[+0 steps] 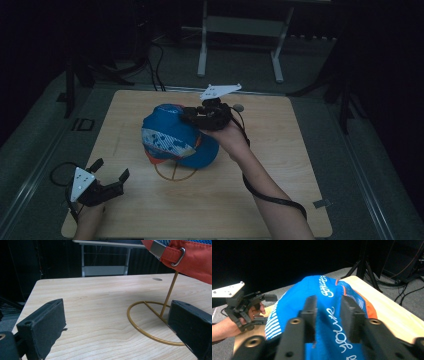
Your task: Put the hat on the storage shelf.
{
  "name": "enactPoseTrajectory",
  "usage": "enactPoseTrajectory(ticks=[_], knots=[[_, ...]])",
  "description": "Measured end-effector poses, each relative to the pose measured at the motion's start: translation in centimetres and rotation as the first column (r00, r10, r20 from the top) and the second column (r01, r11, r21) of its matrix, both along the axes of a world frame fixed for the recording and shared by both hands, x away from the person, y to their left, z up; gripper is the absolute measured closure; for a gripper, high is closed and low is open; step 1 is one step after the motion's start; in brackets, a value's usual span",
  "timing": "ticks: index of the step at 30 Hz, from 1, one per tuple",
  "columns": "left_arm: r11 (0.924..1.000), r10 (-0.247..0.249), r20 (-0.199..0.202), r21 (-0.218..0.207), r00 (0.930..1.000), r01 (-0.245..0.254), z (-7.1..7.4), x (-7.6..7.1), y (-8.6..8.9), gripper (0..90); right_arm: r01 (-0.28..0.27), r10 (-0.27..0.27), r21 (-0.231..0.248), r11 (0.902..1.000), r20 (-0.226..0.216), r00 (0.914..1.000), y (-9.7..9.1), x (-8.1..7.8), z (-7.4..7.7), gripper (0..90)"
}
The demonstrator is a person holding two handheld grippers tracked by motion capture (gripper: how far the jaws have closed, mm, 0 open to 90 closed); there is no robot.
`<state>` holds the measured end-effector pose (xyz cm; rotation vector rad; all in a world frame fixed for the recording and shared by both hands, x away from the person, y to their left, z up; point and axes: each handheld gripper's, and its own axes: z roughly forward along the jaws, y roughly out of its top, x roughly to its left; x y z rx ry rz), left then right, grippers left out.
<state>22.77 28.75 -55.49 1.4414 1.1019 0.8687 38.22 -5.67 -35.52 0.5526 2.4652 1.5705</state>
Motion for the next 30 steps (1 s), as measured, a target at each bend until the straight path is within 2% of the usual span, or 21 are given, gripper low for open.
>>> enactPoseTrajectory(ticks=[7,9,13,15,17,19,21,24,30], knots=[[1.0,0.003,0.004,0.004,1.0,-0.003,0.0,-0.1,0.0,2.4,-0.021,0.02,0.012,0.9997,0.051,0.9985,-0.3,-1.0,0.4,42.2],[1.0,0.001,0.002,0.003,1.0,-0.001,0.0,-0.1,0.0,2.4,-0.042,0.041,0.017,0.999,0.062,0.9972,-0.4,-1.1,0.3,36.9],[0.9999,-0.012,-0.004,0.004,0.9999,0.012,-0.1,0.0,0.0,2.4,-0.077,0.075,0.043,0.9961,0.043,0.9963,-0.9,-1.3,0.0,27.2],[0.9998,-0.016,-0.009,0.007,0.9998,0.016,-0.2,0.0,0.0,2.4,-0.11,0.108,0.05,0.9926,0.044,0.9932,-1.2,-1.5,-0.2,17.1],[0.9997,-0.021,-0.007,0.01,0.9998,0.021,-0.2,0.0,-0.1,2.4,-0.113,0.11,0.055,0.9921,0.049,0.9927,-1.5,-1.8,-0.5,16.6],[0.9996,-0.021,-0.009,0.016,0.9997,0.022,-0.2,0.0,-0.2,2.4,-0.139,0.137,0.053,0.9888,0.049,0.9894,-1.8,-2.0,-0.8,14.3],[0.9996,-0.025,-0.01,0.015,0.9996,0.025,-0.2,-0.1,-0.2,2.4,-0.136,0.134,0.052,0.9893,0.047,0.9899,-2.0,-2.2,-1.1,14.3],[0.9994,-0.027,-0.01,0.022,0.9996,0.027,-0.3,-0.1,-0.2,2.4,-0.14,0.138,0.027,0.9898,0.066,0.9883,-2.3,-2.3,-1.5,14.4],[0.9992,-0.034,-0.009,0.023,0.9994,0.034,-0.3,-0.1,-0.2,2.4,-0.129,0.127,0.03,0.9911,0.071,0.9894,-3.2,-2.3,-2.3,14.4]])
